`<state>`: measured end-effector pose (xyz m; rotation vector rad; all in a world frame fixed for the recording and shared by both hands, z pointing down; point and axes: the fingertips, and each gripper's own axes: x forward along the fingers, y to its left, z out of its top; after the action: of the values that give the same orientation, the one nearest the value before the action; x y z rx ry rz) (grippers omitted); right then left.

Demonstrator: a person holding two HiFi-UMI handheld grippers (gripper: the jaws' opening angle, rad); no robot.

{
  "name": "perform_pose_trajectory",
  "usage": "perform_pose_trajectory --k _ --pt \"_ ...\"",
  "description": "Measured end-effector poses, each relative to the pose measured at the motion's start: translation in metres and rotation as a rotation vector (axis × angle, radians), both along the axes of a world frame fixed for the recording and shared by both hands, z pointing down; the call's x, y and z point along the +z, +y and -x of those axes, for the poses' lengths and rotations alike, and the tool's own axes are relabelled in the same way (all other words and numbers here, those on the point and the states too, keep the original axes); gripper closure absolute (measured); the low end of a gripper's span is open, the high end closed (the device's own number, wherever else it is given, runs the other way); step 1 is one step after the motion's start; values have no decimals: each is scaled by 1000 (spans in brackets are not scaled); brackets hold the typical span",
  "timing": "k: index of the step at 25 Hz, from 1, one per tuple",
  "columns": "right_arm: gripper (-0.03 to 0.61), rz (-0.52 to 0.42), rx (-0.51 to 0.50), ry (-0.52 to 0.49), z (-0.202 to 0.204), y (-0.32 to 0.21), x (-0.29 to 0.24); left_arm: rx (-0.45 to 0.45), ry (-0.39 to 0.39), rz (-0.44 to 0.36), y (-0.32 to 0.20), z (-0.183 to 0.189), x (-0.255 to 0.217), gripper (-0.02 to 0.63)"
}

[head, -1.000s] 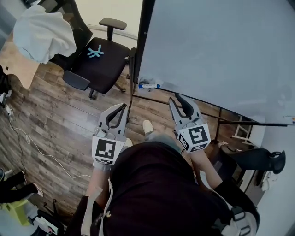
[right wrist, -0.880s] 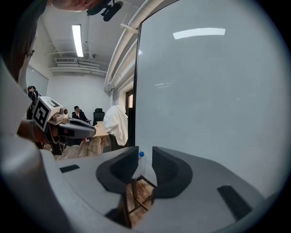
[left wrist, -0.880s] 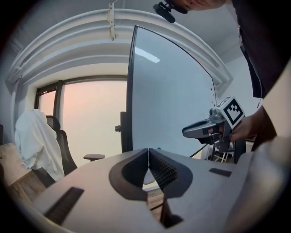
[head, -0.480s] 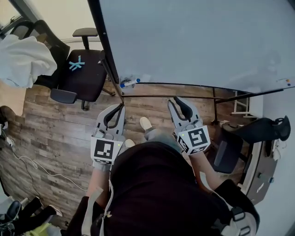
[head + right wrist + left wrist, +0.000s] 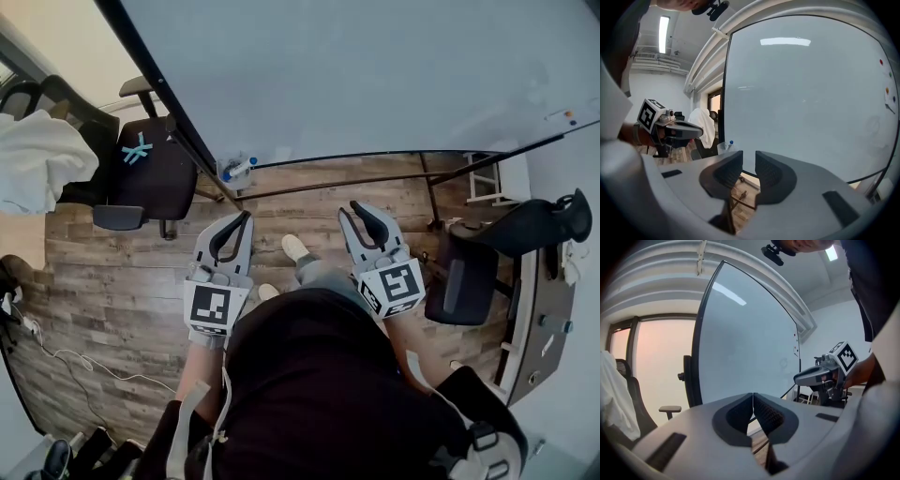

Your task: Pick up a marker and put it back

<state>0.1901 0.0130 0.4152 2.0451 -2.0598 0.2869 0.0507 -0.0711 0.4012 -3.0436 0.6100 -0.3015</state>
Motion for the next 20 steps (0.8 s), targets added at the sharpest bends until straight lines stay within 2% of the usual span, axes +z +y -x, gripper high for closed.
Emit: perform_pose_trajectory --k 10,20 --pt "491 -1 53 -14 -8 24 7 46 -11 29 12 -18 -1 604" --pt "491 -16 72 -16 -19 26 4 66 13 -2 11 -28 -4 604"
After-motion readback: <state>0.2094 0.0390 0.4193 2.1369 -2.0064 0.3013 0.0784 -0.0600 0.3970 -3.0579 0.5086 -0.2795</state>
